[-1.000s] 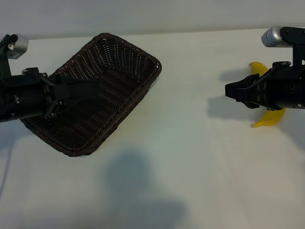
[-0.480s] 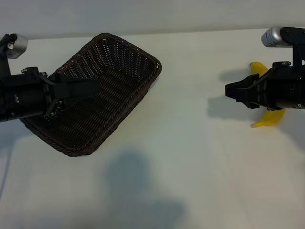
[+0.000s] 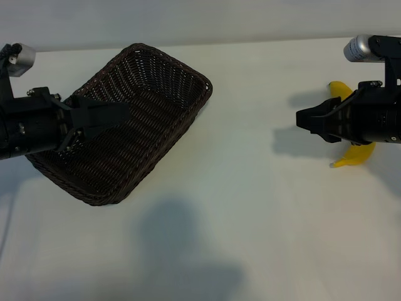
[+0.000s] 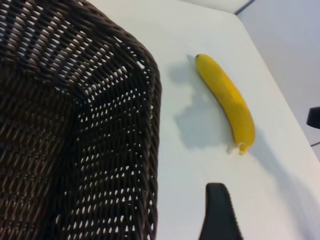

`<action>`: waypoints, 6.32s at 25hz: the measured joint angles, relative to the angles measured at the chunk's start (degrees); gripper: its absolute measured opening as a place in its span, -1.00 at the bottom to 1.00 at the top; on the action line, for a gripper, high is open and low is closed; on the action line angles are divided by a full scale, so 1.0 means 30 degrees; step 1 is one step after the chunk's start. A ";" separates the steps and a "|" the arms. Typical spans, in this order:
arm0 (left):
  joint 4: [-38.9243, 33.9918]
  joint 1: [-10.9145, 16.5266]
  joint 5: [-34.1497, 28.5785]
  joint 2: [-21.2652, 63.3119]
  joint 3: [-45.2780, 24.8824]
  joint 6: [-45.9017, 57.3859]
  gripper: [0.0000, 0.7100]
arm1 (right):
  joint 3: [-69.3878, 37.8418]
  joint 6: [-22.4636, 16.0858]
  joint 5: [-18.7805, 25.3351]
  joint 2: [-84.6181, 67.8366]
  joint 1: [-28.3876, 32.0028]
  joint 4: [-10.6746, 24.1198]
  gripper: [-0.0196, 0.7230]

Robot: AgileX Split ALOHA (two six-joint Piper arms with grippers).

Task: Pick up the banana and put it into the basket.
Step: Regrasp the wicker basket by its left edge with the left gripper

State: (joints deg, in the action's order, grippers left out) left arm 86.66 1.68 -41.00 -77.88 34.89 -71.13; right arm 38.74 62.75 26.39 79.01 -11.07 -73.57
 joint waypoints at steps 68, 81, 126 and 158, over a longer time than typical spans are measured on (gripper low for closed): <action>-1.8616 0.0000 0.3445 0.1670 0.0000 2.3005 0.42 | 0.0000 -0.0651 -0.0018 0.0000 0.0000 0.0016 0.22; -1.8689 0.0000 0.2688 0.1670 0.0000 2.3039 0.44 | 0.0000 -0.0632 -0.0018 0.0000 0.0000 0.0016 0.22; -1.7630 0.0009 0.4386 -0.0576 0.0169 2.4837 0.44 | 0.0000 -0.0407 -0.0018 0.0000 0.0000 0.0016 0.22; -1.6224 0.0009 0.7063 -0.2216 0.0151 2.3053 0.44 | 0.0000 -0.0211 -0.0018 0.0000 0.0000 0.0016 0.22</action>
State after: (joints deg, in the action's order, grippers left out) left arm 37.98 1.71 -19.81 -84.53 35.35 -1.97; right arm 38.74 62.12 26.33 79.01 -11.07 -73.52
